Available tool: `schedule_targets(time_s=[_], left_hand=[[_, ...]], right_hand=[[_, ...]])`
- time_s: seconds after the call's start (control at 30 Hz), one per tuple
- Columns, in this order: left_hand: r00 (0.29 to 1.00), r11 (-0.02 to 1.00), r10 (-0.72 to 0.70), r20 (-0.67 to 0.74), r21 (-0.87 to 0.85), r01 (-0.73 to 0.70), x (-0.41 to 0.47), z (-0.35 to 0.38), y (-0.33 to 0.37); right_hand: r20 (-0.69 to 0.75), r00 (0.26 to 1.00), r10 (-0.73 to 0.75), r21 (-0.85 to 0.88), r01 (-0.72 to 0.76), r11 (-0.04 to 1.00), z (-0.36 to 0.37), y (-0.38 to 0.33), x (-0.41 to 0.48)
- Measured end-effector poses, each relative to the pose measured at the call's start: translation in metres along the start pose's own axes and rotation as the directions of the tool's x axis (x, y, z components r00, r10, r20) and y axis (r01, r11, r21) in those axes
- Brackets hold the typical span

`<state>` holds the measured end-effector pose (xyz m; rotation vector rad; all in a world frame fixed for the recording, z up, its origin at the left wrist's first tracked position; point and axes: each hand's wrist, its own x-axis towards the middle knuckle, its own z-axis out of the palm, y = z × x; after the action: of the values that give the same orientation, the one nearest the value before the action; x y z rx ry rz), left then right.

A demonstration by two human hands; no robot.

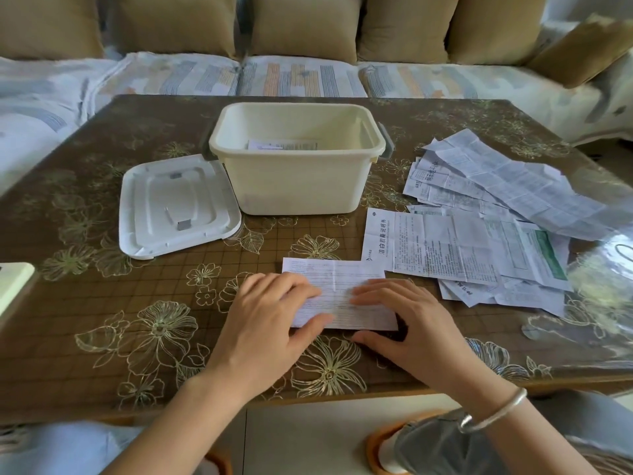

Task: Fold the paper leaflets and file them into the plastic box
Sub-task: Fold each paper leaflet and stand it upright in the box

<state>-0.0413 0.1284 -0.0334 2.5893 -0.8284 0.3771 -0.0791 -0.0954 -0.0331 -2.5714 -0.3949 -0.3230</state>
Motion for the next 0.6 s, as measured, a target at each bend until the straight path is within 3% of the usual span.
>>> schedule_targets(time_s=[0.1,0.6], left_hand=[[0.998,0.999,0.037,0.046,0.019,-0.038,-0.001,-0.003,-0.005],[0.982,0.989,-0.087,-0.166,-0.131,0.065,0.004,-0.008,-0.002]], right_hand=[[-0.024,1.0,-0.019,-0.013,0.018,1.0,-0.002,0.002,0.002],[-0.256,0.943,0.214,0.156,-0.178,0.972,-0.003,-0.011,0.003]])
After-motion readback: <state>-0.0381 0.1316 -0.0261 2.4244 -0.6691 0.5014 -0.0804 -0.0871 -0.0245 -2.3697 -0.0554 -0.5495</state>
